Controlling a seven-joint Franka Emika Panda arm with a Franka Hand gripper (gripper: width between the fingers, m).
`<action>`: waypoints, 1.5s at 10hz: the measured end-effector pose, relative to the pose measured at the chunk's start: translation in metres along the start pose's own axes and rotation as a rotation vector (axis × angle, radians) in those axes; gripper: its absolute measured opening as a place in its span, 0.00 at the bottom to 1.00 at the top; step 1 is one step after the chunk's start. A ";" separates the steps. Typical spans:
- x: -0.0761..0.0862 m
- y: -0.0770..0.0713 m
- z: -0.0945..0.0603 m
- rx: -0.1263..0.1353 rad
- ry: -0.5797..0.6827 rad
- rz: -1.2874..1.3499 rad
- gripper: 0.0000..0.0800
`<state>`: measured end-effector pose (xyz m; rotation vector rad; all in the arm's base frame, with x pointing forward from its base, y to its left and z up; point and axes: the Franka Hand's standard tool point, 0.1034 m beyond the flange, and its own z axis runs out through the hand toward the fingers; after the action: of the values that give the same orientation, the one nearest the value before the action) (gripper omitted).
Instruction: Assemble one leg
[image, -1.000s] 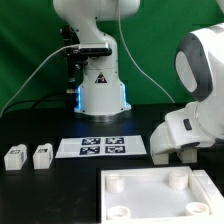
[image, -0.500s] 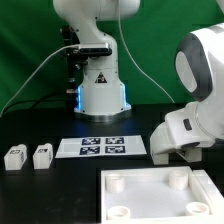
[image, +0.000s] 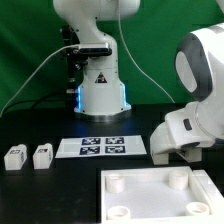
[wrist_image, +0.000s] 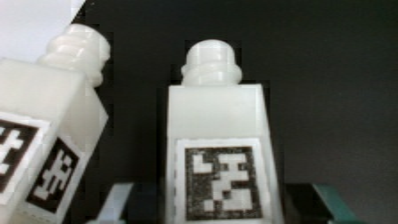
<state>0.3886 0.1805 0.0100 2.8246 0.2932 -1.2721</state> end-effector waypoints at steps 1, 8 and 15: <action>0.001 0.001 -0.005 0.000 0.008 -0.018 0.36; -0.036 0.053 -0.144 0.004 0.520 -0.062 0.36; -0.023 0.080 -0.193 -0.064 1.192 -0.119 0.36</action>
Offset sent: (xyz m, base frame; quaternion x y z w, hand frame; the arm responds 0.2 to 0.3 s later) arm 0.0569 -0.0244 0.0631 0.0111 -0.0265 -0.0408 0.9988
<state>0.5309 0.1187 0.1519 3.1282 0.4800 0.5590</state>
